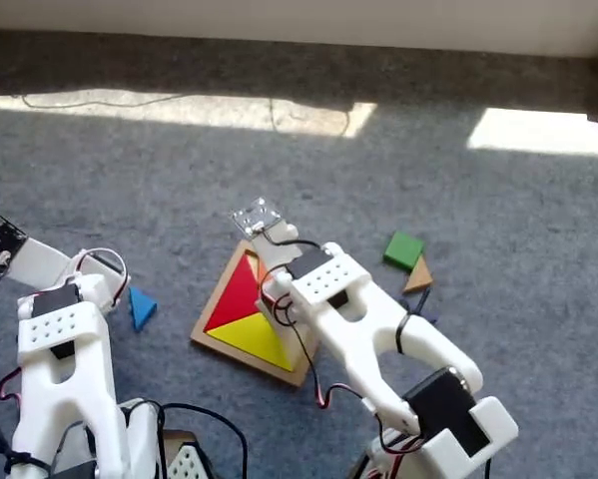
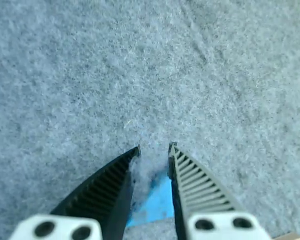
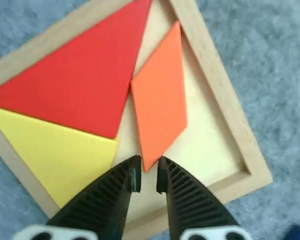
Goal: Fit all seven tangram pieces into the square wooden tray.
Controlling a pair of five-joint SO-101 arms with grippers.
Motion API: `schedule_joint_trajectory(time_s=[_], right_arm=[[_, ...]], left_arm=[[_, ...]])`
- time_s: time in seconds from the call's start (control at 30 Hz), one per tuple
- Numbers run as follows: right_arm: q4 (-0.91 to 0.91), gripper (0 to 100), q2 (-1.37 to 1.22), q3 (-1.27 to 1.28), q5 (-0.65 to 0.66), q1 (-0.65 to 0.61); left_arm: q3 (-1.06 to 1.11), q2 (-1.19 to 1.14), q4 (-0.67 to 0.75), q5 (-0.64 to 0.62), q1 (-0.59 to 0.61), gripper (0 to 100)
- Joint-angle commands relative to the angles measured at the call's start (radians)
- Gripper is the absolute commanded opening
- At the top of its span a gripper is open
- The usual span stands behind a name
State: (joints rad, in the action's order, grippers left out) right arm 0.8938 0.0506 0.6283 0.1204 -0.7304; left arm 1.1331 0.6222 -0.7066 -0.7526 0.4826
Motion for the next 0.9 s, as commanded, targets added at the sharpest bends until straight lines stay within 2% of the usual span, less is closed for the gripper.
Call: schedule_joint_trajectory(time_s=[0.0, 0.17, 0.4, 0.57, 0.87], right_arm=[[-0.021, 6.9, 0.01, -0.082, 0.058, 0.016], [-0.021, 6.9, -0.001, -0.14, 0.069, 0.025], [-0.019, 6.9, -0.194, -0.294, 0.071, 0.044], [-0.008, 7.0, -0.205, -0.36, 0.064, 0.042], [0.252, 7.4, -0.108, -0.493, 0.063, 0.137]], left_arm=[[-0.005, 0.021, 0.014, 0.009, 0.012, 11], [-0.004, 0.019, 0.012, 0.009, 0.012, 11], [-0.004, 0.019, 0.012, 0.009, 0.012, 11], [-0.004, 0.019, 0.012, 0.009, 0.013, 11], [-0.004, 0.019, 0.012, 0.009, 0.013, 11]])
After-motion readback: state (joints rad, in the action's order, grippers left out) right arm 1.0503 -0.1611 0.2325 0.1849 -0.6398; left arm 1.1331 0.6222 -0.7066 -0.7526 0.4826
